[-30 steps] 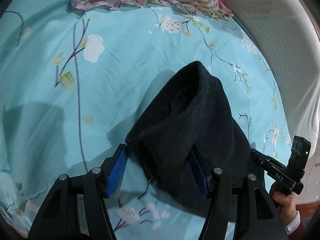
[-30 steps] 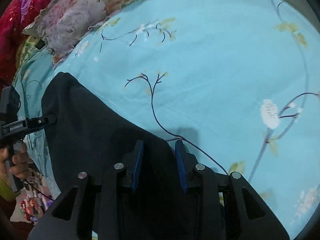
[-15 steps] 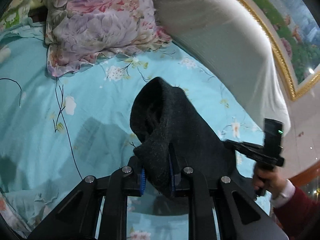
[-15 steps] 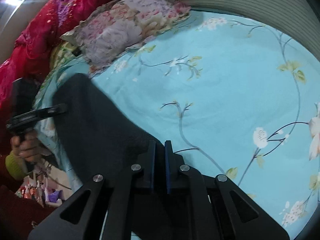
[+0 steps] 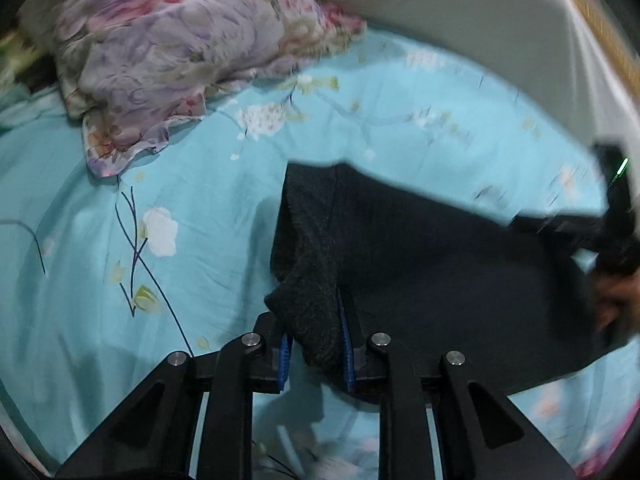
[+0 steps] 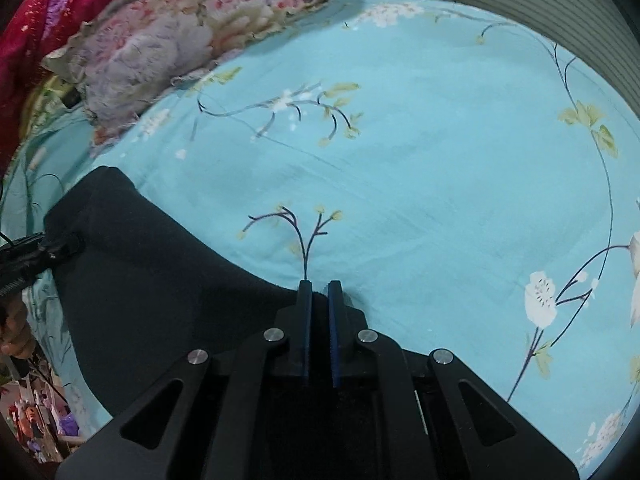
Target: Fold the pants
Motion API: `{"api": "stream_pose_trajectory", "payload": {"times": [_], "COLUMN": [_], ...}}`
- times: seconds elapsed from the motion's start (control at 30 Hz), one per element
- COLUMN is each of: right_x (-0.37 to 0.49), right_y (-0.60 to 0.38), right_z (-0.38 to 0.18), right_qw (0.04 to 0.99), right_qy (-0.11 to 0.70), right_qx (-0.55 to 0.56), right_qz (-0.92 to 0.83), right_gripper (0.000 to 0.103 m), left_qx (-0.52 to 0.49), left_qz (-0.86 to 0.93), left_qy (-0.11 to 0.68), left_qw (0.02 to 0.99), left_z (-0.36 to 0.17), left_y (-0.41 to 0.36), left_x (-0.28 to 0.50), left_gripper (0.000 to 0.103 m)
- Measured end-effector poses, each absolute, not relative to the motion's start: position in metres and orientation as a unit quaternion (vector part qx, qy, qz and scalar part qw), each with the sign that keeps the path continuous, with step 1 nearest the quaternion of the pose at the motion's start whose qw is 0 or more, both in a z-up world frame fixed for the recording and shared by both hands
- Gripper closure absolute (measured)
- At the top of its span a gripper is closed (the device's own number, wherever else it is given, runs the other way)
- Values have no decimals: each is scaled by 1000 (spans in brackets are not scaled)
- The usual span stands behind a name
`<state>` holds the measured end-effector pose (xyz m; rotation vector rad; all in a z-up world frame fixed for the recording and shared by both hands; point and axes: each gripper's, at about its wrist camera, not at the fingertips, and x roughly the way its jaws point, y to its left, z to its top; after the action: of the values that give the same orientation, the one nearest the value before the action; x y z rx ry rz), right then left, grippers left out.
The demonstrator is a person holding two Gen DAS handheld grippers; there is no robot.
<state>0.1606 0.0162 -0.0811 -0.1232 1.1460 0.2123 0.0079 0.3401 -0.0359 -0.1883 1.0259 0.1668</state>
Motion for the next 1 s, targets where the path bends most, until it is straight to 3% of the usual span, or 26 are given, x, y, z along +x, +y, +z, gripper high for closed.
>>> {"api": "stream_pose_trajectory", "payload": {"times": [0.1, 0.27, 0.33, 0.4, 0.7, 1.0], "right_x": [161, 140, 124, 101, -2, -86], "right_y": [12, -10, -21, -36, -107, -162], "right_z": [-79, -50, -36, -22, 2, 19], "right_qw": [841, 860, 868, 876, 877, 875], "right_qy": [532, 508, 492, 476, 447, 410], "right_qx": [-45, 15, 38, 67, 167, 219], "right_qz": [85, 54, 47, 36, -50, -132], "right_gripper": [93, 82, 72, 68, 68, 68], "left_qx": [-32, -25, -26, -30, -27, 33], "left_qz": [107, 130, 127, 121, -22, -189], "left_qy": [496, 487, 470, 460, 464, 503], "left_qw": [861, 864, 873, 879, 885, 843], "left_z": [-46, -12, 8, 22, 41, 30], "left_y": [331, 333, 331, 327, 239, 92], "left_x": [8, 1, -1, 1, 59, 99], "left_gripper": [60, 55, 48, 41, 41, 40]}}
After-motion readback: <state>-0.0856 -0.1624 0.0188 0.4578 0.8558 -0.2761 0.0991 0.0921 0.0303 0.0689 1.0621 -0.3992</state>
